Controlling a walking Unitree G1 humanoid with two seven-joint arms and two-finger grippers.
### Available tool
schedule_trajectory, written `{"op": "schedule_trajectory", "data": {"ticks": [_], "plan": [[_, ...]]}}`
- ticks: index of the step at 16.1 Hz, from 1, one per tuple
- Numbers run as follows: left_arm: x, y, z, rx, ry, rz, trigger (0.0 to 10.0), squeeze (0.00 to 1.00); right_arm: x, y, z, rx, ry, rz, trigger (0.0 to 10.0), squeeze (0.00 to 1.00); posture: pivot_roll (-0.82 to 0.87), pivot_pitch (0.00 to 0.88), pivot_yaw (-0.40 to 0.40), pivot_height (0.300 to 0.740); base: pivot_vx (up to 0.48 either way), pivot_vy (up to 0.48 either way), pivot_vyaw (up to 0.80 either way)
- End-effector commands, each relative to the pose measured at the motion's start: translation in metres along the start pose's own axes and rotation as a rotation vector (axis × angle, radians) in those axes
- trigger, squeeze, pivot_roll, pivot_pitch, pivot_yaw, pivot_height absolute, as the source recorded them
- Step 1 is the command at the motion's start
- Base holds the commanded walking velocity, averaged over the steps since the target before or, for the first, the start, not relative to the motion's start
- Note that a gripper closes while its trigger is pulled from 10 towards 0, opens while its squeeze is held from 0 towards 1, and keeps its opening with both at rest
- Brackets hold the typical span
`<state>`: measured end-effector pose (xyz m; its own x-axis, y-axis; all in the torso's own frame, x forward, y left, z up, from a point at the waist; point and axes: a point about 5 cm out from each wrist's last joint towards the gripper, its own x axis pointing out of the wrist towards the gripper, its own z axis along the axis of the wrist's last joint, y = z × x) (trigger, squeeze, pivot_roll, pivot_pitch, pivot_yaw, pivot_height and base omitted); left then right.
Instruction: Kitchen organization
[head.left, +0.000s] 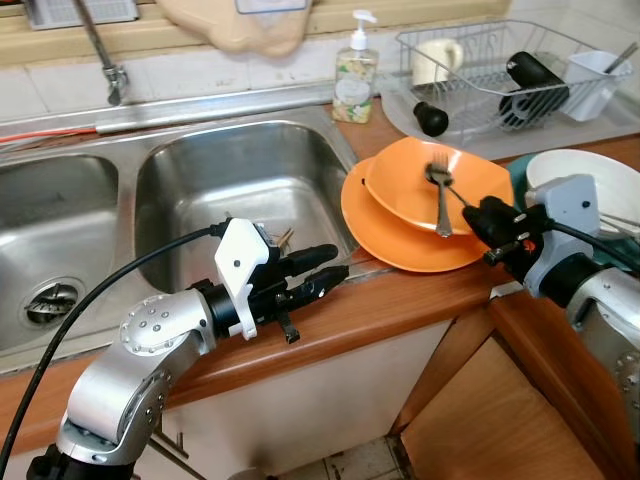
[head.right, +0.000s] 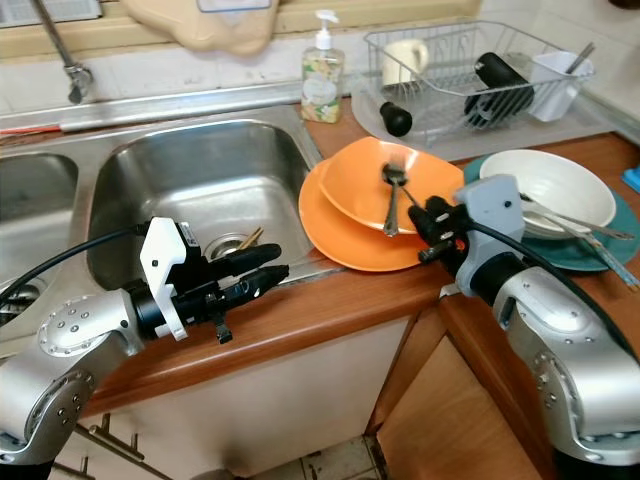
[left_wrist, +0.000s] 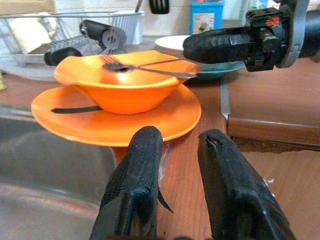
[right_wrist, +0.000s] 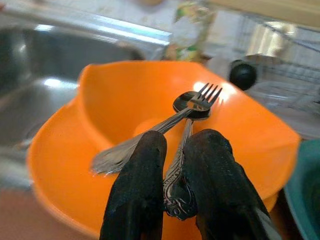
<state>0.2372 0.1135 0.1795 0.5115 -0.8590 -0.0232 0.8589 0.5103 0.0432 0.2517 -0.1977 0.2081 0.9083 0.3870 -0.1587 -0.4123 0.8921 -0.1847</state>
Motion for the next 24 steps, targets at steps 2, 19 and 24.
{"op": "schedule_trajectory", "data": {"ticks": [2,19,24], "plan": [[0.001,0.003,0.002,0.025,0.012,-0.007,10.0,0.0,-0.003,0.006,0.004,-0.047,0.034,0.076,0.0,0.0,-0.18,0.0,0.02,0.74,0.0,0.0,0.0],[0.004,0.0,0.011,0.081,0.068,-0.08,10.0,0.0,-0.001,-0.037,0.043,-0.557,0.289,0.227,10.0,0.0,-0.18,0.0,-0.028,0.74,0.0,0.0,0.0],[0.005,-0.005,0.013,0.084,0.074,-0.107,10.0,0.0,-0.002,-0.046,0.054,-0.644,0.306,0.245,10.0,0.0,-0.17,0.0,-0.027,0.74,0.0,0.0,0.0]]}}
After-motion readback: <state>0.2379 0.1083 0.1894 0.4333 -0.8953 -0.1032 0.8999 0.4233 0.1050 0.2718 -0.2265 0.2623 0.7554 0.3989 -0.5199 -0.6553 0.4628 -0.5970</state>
